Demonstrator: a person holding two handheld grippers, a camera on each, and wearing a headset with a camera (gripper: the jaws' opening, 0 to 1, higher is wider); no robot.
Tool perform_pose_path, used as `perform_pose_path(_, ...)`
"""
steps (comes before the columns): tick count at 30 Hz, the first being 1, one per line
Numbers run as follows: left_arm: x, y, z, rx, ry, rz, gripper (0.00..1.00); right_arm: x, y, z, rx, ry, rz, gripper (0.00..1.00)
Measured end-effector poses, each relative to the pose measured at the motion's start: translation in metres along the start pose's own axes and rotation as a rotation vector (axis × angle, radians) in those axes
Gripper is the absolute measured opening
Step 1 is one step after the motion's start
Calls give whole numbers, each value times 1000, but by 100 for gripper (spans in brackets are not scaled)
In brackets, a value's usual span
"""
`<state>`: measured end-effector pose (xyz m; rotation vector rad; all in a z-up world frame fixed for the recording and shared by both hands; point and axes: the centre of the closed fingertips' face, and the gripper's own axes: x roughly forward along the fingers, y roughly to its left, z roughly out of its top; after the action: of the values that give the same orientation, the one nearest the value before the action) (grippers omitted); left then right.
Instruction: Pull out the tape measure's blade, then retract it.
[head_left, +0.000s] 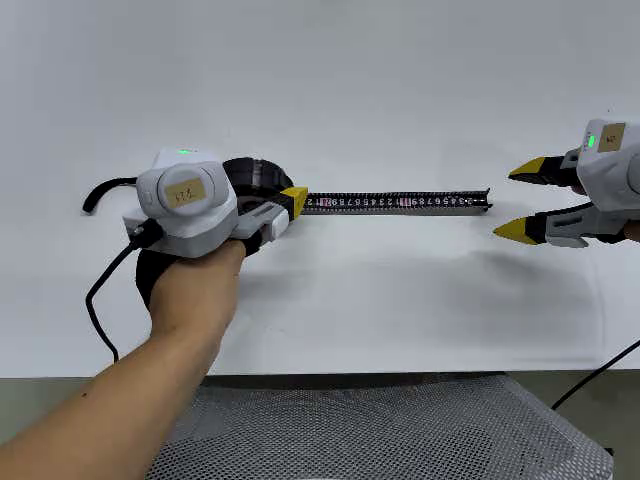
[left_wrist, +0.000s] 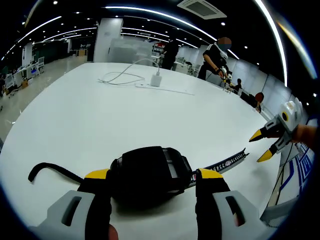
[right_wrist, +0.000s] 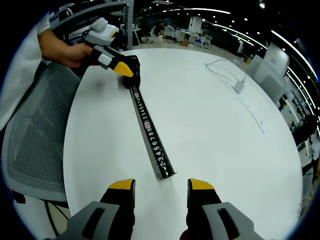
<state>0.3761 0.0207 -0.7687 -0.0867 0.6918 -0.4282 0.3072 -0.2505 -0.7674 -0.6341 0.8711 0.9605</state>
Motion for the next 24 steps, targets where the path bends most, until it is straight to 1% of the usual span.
perform_pose_path(12, 1, 3, 0, -9, 0, 20, 61, 14, -3, 1, -44, 30, 36, 34)
perform_pose_path(16, 2, 3, -1, -12, 9, 11, 61, 19, -4, 1, -60, 43, 53, 32)
perform_pose_path(20, 2, 3, -2, -13, 11, 11, 61, 21, -5, 1, -68, 49, 70, 31)
perform_pose_path(24, 2, 3, -2, -14, 11, 11, 61, 24, -4, -2, -86, 68, 92, 29)
